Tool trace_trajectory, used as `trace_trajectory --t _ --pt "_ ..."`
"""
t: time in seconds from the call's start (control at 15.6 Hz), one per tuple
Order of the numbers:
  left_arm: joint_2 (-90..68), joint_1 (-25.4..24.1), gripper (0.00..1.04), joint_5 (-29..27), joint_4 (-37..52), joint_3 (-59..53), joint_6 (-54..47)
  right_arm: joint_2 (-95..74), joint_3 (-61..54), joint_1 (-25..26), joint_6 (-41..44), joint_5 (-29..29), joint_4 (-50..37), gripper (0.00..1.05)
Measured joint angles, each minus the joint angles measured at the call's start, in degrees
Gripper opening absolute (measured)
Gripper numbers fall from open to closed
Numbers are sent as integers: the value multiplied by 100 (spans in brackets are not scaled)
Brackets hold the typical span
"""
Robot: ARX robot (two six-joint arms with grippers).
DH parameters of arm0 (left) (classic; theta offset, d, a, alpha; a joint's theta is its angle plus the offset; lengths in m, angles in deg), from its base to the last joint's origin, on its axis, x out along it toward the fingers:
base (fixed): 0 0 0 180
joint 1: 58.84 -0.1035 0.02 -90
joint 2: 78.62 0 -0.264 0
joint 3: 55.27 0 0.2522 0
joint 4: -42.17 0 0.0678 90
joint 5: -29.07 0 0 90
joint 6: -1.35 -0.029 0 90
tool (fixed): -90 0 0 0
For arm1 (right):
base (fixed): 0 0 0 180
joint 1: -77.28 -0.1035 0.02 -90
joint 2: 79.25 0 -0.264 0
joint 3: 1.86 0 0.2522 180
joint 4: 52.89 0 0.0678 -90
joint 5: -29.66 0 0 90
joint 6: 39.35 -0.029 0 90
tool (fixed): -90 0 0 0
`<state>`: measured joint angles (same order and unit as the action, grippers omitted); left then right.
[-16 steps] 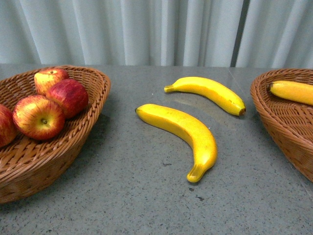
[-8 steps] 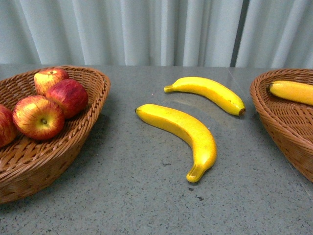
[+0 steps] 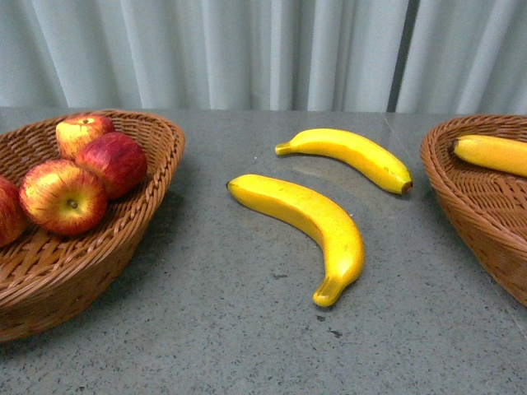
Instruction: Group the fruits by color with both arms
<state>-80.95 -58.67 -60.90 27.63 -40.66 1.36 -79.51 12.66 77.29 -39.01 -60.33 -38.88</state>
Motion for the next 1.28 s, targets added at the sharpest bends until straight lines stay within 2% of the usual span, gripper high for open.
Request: trace_trajectory --t 0.06,0.13,0.19,0.38,0.58,0.96,1.02,1.09,1.15,1.28 --pt "192 0 2 0 177 9 -2 0 0 0 0 0 0 98" --pt "195 -7 2 -13 -7 0 -2 0 0 0 0 -2 -4 98" --pt "197 -7 14 -4 74 0 -2 0 0 0 0 0 4 98" --pt "197 -7 66 -7 59 0 -2 0 0 0 0 -2 0 98" --pt "197 -7 99 -4 59 0 -4 0 0 0 0 -2 0 98" --pt "195 -7 98 -7 59 0 -2 0 0 0 0 0 0 98" --pt "197 -7 98 -4 59 0 -2 -17 22 42 -146 -133 140 98" --pt "197 -7 98 -4 59 0 -2 -339 146 293 -708 -761 426 98" --pt "197 -7 98 -9 61 0 -2 -999 304 374 -1379 -1016 -96 98" --pt "195 -7 98 -4 59 0 -2 -2638 1016 -48 -1847 -997 -1731 98"
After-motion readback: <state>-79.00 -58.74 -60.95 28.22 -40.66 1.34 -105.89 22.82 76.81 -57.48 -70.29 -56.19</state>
